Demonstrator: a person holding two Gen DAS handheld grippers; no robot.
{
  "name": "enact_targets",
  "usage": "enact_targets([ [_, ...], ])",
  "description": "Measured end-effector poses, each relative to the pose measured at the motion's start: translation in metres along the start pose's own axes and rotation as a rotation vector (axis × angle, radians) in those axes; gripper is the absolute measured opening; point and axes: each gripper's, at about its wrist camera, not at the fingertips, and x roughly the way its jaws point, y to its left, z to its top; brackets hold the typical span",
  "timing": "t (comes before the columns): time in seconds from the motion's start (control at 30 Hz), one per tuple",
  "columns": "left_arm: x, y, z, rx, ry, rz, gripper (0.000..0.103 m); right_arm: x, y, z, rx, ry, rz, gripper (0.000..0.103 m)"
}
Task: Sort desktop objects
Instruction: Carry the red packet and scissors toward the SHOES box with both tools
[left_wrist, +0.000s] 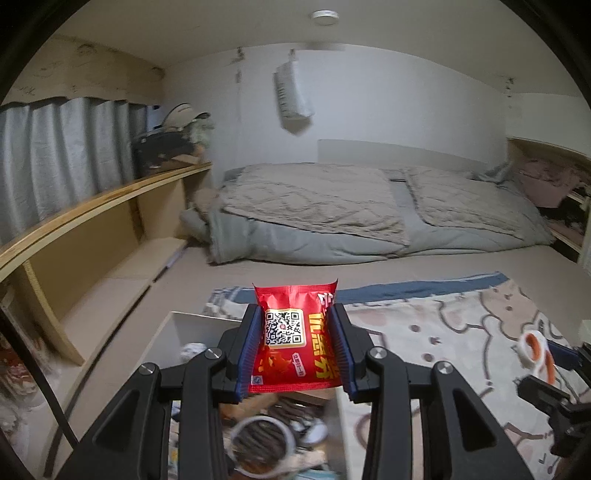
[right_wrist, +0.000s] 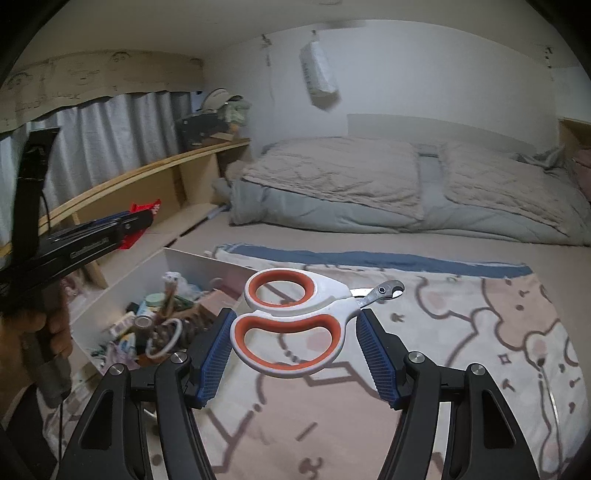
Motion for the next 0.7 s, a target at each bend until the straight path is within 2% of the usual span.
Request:
enact_targets([
  [0.17,0.012,0.035,0.005,-0.044,0.006,0.050,0.038,0.010,0.019,0.003,-0.013,0.001,0.036,0.067],
  [0.3,0.026,0.063,0.004,-0.055,0.050,0.019,0.038,0.021,0.034,0.002,-0.028,0.009,0.059,0.067],
  [0.47,0.039,0.095,-0.006,-0.062,0.080,0.062,0.038,0.034,0.052,0.000,-0.048,0.020,0.082,0.067],
  [0.57,0.053,0.110,-0.016,-0.088,0.120,0.076,0.038,0.041,0.065,-0.002,-0.071,0.026,0.087,0.067],
  [0.7,0.078,0.121,-0.032,-0.112,0.215,0.072,0.038,0.052,0.080,-0.005,-0.080,0.049,0.116,0.067],
])
